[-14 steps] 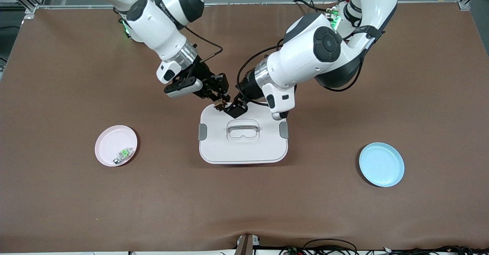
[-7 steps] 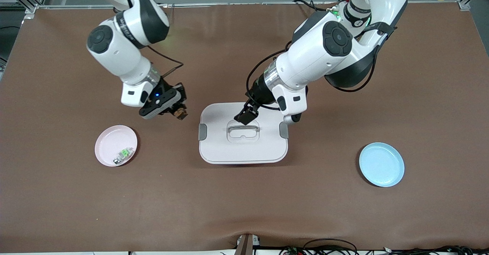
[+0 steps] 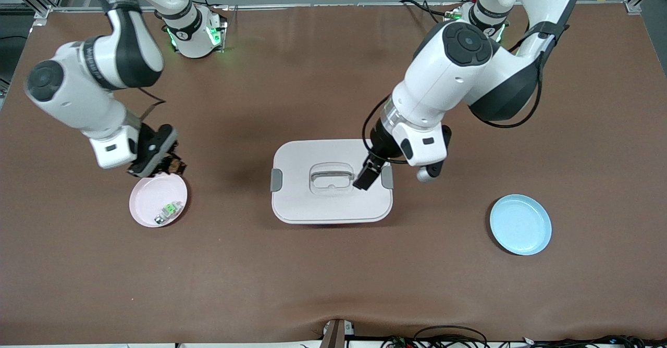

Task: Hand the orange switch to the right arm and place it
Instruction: 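Carry the switch to the white plate while the left gripper withdraws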

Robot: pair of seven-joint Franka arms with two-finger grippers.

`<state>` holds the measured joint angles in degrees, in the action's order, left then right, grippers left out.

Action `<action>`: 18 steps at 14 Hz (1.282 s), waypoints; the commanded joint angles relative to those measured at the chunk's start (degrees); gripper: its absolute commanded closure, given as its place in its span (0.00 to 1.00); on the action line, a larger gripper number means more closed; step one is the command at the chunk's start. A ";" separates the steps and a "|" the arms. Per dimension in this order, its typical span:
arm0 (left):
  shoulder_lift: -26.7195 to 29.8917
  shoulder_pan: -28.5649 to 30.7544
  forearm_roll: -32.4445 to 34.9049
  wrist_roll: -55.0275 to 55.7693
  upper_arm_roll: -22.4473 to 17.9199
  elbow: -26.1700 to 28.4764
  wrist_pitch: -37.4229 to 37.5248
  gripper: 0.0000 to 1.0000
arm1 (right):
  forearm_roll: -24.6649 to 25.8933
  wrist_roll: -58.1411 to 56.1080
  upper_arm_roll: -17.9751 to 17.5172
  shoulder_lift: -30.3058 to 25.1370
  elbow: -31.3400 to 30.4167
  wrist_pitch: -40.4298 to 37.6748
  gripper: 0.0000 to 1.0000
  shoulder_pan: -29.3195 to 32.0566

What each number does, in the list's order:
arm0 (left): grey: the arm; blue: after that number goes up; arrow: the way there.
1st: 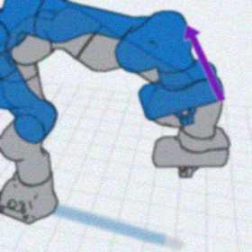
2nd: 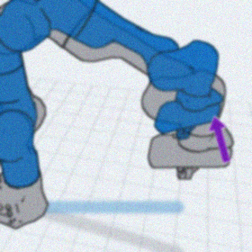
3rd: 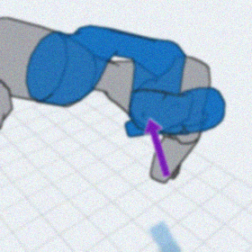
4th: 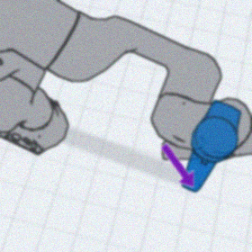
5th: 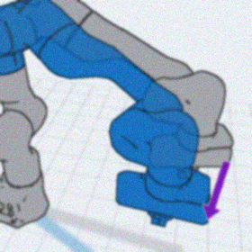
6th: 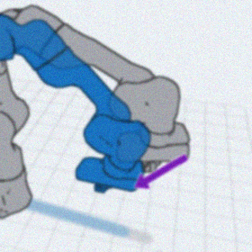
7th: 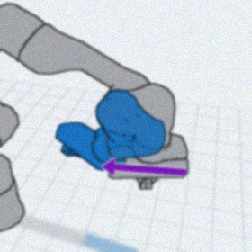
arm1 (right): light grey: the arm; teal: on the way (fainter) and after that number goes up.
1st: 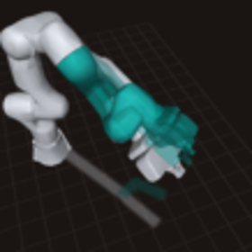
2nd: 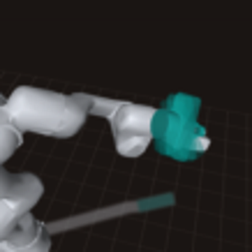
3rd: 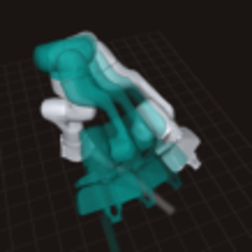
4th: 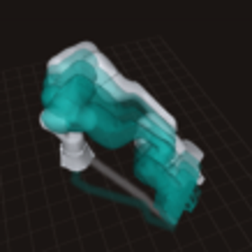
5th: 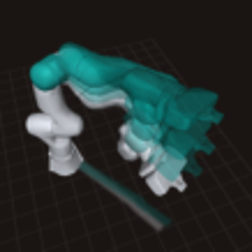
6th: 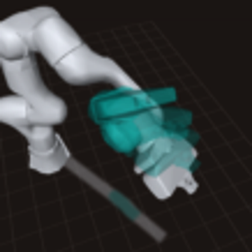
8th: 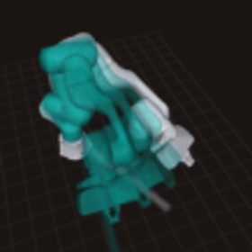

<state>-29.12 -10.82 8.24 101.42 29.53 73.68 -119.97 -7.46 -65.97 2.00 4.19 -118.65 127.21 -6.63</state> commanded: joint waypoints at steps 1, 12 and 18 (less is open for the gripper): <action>3.01 2.02 4.58 -0.43 -1.05 1.02 1.23 0.00 | 1.48 -8.62 -1.12 -0.77 -2.28 0.50 1.00 3.81; 7.50 14.15 6.00 -34.15 -1.31 1.02 13.62 0.00 | 6.14 -22.00 -1.21 6.86 -12.05 24.11 1.00 10.05; 6.09 18.55 7.14 -44.28 -1.58 1.73 16.88 0.00 | 5.53 -22.63 -1.38 15.92 -11.35 35.55 1.00 11.02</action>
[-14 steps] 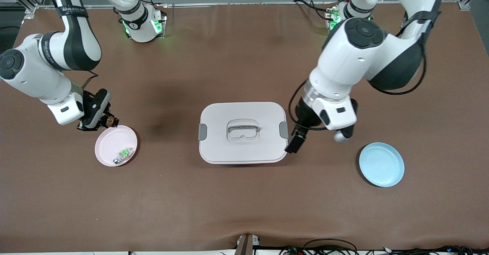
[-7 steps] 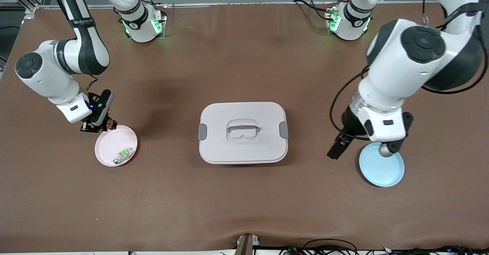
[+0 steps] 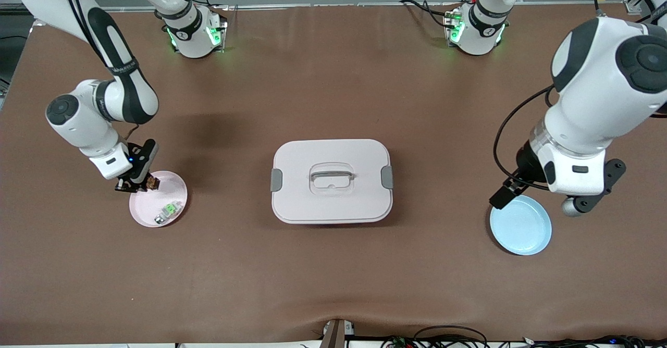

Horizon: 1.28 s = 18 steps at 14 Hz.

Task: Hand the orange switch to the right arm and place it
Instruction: 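Carry the switch to the white plate while the left gripper withdraws, then lower the switch onto the white plate and open the right gripper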

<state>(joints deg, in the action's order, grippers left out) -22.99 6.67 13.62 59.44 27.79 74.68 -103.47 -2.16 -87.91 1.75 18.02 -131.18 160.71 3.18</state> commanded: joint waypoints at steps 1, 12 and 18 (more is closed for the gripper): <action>-0.04 1.32 1.77 -3.62 0.16 0.90 0.73 0.00 | -0.03 -0.59 -1.22 3.15 1.45 3.28 1.00 1.13; 1.63 8.53 1.77 -23.48 0.25 0.90 5.12 0.00 | -1.44 1.17 -1.58 9.22 2.86 7.08 1.00 0.16; 4.09 10.03 0.62 -31.83 0.08 0.99 7.93 0.00 | -1.53 4.94 -1.58 9.31 4.87 2.09 0.00 -0.81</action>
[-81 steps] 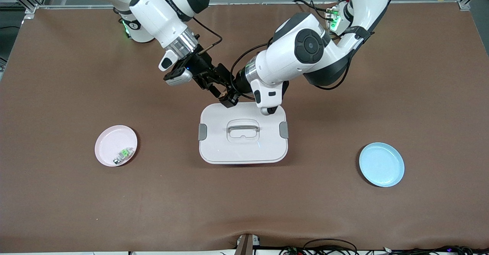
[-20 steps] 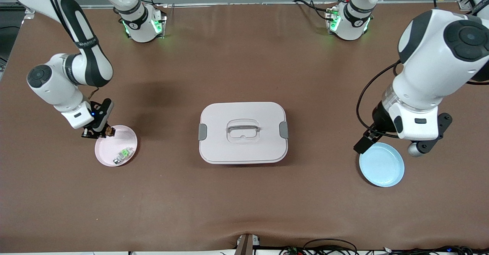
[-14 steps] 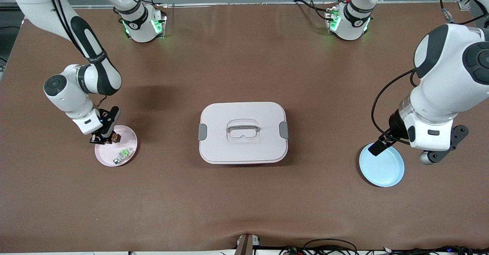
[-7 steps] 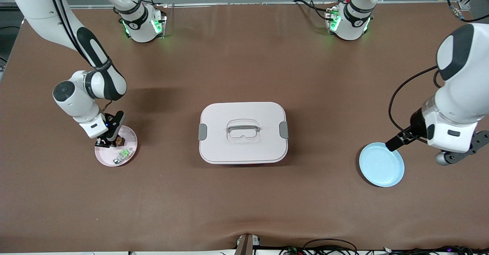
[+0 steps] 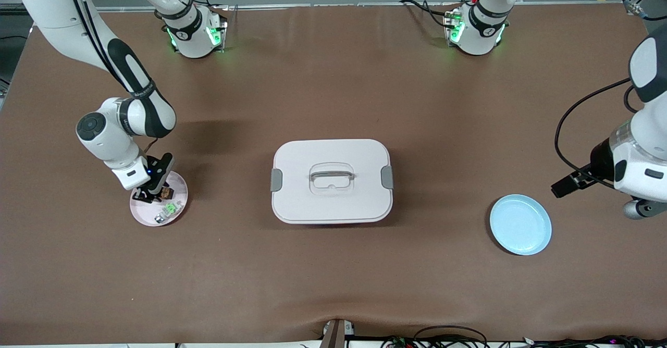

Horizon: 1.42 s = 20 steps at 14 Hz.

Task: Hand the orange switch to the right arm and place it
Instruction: 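Lower the switch onto the white plate and open the right gripper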

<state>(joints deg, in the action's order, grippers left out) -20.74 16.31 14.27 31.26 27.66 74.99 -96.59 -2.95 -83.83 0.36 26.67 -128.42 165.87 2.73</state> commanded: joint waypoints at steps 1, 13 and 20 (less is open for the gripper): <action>3.76 -0.48 -0.99 -4.70 -1.63 1.38 2.01 0.00 | -0.65 0.86 -0.18 0.23 3.07 -5.45 0.00 -0.18; 15.72 -20.09 -12.42 -18.34 -25.46 10.69 4.57 0.00 | -0.65 29.77 0.26 -5.48 21.88 -44.31 0.00 1.31; 19.33 -22.64 -14.09 -19.04 -29.07 13.78 4.48 0.00 | 0.23 57.16 0.26 -6.19 37.52 -65.75 0.00 1.49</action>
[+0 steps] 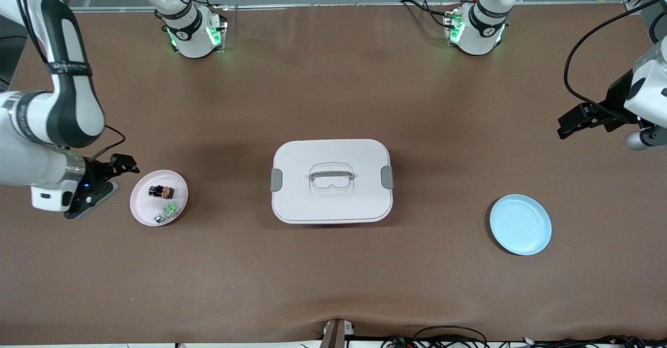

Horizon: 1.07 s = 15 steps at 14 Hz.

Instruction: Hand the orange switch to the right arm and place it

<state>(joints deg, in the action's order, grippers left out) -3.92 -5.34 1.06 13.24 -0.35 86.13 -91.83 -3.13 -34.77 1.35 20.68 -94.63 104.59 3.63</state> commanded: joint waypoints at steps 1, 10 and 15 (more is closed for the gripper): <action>2.60 -0.99 -0.89 -1.02 -0.96 2.90 -0.19 0.00 | 0.32 13.19 -0.73 -0.99 4.45 -5.44 0.00 0.68; 5.06 -0.99 -1.24 -1.63 -0.44 4.57 -0.02 0.00 | 0.32 28.79 -0.64 -2.49 16.41 -12.48 0.00 0.94; 5.24 -0.37 -2.03 -4.01 2.02 5.01 -0.02 0.00 | -0.39 28.53 -0.99 -3.98 19.49 -14.50 0.00 1.64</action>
<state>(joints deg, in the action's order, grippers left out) -0.30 -5.94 -0.12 10.15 0.49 89.50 -91.83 -3.11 -7.15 1.44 18.03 -75.95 91.54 4.17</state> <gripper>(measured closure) 0.000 0.000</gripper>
